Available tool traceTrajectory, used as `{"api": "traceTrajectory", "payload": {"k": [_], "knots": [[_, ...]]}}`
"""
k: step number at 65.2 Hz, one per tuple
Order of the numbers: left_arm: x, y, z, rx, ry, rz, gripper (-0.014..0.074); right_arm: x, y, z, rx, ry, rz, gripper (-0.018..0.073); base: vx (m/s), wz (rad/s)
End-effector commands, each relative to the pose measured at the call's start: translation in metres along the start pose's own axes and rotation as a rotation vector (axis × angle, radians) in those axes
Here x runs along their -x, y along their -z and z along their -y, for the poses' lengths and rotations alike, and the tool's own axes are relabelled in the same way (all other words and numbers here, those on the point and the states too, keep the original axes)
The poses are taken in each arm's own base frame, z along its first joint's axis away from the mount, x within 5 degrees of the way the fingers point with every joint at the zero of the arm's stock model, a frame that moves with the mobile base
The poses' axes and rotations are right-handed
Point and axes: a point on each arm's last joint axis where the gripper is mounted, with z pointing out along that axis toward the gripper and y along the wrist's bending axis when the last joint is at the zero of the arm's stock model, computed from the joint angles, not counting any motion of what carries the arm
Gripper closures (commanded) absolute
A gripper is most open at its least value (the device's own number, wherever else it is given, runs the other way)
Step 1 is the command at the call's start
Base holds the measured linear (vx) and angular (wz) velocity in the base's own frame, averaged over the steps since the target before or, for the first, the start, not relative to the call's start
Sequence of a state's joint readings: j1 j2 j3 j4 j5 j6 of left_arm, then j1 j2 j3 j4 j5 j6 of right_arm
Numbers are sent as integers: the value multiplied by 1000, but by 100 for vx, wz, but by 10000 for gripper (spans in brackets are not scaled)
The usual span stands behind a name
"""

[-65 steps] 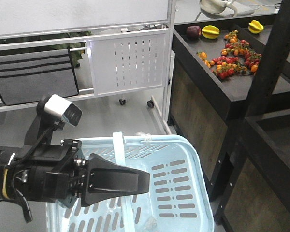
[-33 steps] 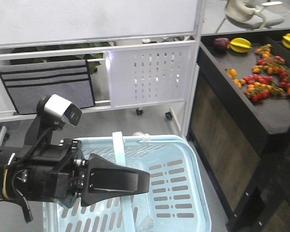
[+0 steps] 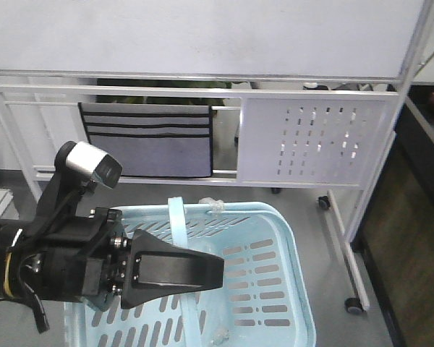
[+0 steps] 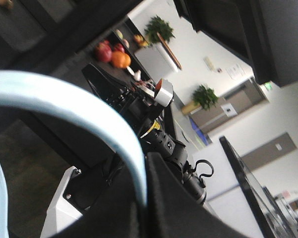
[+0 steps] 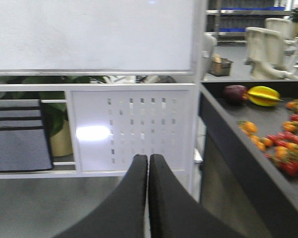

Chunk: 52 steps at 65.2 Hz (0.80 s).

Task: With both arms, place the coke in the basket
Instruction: 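Drive the base to the shelf holding the red Coca-Cola bottle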

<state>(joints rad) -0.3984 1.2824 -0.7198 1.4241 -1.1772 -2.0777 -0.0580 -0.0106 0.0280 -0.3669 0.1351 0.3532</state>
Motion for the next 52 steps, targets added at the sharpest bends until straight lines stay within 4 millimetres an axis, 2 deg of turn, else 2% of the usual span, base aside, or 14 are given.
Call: {"api": "traceTrajectory", "payload": {"k": [1, 52], "knots": [[1, 4, 33, -235, -31, -22, 603, 3, 1, -2, 23, 18, 73, 564, 22, 47], [1, 4, 33, -235, -31, -22, 603, 3, 1, -2, 23, 18, 73, 564, 19, 53]]}}
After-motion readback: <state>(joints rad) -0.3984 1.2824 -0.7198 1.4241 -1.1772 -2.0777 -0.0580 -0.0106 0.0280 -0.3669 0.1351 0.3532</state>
